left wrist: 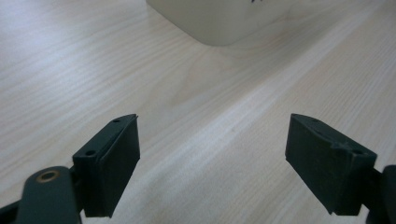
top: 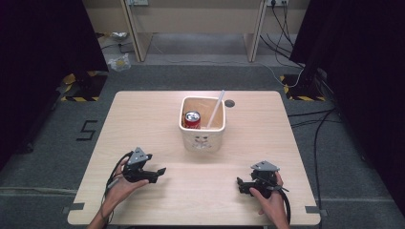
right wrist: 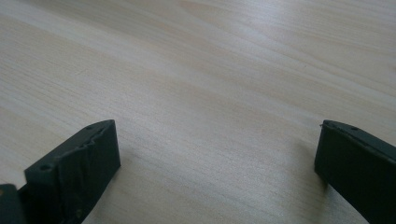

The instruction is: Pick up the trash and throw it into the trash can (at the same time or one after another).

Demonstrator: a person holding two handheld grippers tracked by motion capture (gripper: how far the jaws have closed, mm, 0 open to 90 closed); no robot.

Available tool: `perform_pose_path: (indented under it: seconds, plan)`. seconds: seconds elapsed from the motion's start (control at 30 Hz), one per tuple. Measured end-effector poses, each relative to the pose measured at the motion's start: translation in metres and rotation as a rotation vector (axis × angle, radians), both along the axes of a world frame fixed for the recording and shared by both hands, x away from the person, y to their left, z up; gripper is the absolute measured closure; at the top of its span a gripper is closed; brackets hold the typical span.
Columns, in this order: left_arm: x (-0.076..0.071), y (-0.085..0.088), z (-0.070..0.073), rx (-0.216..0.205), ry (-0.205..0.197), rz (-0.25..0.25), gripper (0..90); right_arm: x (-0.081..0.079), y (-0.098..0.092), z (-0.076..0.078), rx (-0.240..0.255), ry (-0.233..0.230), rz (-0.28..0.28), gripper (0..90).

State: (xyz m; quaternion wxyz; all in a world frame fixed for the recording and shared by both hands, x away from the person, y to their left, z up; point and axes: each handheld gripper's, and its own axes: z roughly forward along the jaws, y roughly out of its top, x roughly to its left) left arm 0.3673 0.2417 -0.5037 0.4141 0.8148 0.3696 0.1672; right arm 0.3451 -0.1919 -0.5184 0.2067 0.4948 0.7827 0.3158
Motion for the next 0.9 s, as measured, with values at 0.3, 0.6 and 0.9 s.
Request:
perform_pose_path:
  seconds: [0.3, 0.6, 0.9]
  plan:
    - [-0.006, 0.0, -0.009, 0.04, 0.022, -0.008, 17.5, 0.0, 0.0, 0.0, 0.0, 0.0, 0.0, 0.4]
    - [-0.012, 0.001, -0.017, 0.067, 0.048, -0.014, 17.4, 0.0, 0.0, 0.0, 0.0, 0.0, 0.0, 0.4]
    - [-0.013, 0.001, -0.019, 0.067, 0.052, -0.003, 15.2, 0.0, 0.0, 0.0, -0.001, 0.0, 0.0, 0.4]
